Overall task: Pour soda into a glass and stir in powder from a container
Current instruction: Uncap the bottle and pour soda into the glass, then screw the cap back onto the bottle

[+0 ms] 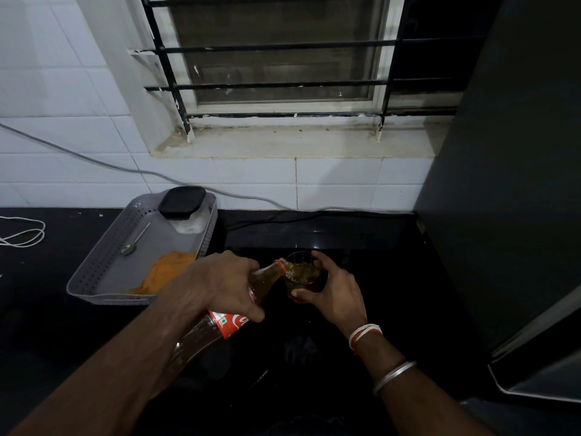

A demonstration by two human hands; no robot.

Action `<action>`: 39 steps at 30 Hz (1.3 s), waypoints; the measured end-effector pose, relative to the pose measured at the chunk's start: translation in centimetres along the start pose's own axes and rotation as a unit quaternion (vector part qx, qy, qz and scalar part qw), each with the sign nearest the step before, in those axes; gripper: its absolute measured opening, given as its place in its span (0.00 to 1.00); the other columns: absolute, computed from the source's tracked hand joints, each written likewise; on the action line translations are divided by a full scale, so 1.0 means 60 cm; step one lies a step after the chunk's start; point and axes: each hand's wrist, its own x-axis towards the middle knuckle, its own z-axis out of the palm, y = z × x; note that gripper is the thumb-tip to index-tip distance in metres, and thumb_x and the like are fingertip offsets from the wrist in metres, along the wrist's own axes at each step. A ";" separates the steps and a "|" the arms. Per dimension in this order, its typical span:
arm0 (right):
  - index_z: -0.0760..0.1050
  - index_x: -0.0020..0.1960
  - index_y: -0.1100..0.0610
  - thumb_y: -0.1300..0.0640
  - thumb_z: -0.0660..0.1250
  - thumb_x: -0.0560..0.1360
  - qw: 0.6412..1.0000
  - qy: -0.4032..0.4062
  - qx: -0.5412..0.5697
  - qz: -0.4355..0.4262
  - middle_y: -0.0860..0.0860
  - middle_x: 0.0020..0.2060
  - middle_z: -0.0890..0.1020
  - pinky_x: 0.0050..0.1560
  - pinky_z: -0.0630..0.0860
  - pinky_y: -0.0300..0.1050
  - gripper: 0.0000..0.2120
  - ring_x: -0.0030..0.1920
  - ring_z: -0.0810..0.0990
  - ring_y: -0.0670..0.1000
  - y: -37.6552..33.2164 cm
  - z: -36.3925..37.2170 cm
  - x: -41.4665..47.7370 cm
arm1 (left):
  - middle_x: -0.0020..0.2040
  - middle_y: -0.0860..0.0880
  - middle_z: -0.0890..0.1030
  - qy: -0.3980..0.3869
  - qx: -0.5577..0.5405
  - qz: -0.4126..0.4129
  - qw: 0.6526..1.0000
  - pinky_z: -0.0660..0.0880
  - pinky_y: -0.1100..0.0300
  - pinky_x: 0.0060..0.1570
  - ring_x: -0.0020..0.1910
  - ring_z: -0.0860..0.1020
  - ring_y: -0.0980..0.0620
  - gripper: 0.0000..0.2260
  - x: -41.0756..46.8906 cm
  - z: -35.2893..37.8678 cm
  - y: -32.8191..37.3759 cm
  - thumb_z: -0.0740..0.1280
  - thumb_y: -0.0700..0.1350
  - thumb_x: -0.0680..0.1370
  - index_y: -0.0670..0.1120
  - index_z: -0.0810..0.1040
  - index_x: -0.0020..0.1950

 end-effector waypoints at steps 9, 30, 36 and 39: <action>0.67 0.75 0.43 0.37 0.80 0.60 1.000 0.005 -0.018 0.003 0.45 0.63 0.82 0.61 0.80 0.51 0.47 0.62 0.81 0.49 -0.001 0.001 0.001 | 0.46 0.57 0.84 0.030 0.010 -0.006 0.999 0.78 0.58 0.43 0.46 0.83 0.56 0.31 -0.006 -0.004 0.003 0.71 0.72 0.60 0.58 0.78 0.58; 0.75 0.56 0.52 0.66 0.56 0.81 0.907 0.038 0.360 0.216 0.54 0.51 0.80 0.45 0.73 0.41 0.13 0.45 0.76 0.48 -0.052 -0.070 -0.066 | 0.42 0.60 0.83 0.407 -0.345 0.046 0.844 0.79 0.61 0.42 0.40 0.83 0.59 0.30 -0.012 0.090 0.031 0.81 0.62 0.61 0.59 0.72 0.58; 0.71 0.65 0.54 0.66 0.61 0.83 0.923 -0.027 0.373 0.089 0.60 0.54 0.82 0.48 0.83 0.39 0.13 0.48 0.85 0.52 -0.123 -0.122 -0.052 | 0.43 0.58 0.83 0.428 -0.433 -0.002 0.793 0.81 0.58 0.45 0.42 0.84 0.58 0.32 0.025 0.145 0.056 0.81 0.60 0.60 0.60 0.73 0.59; 0.75 0.59 0.52 0.61 0.69 0.80 0.962 -0.022 0.270 0.035 0.58 0.47 0.86 0.35 0.81 0.42 0.10 0.39 0.86 0.51 -0.154 -0.145 -0.037 | 0.46 0.57 0.84 0.406 -0.440 -0.008 0.801 0.81 0.57 0.48 0.46 0.85 0.54 0.35 0.037 0.141 0.054 0.79 0.62 0.59 0.59 0.73 0.63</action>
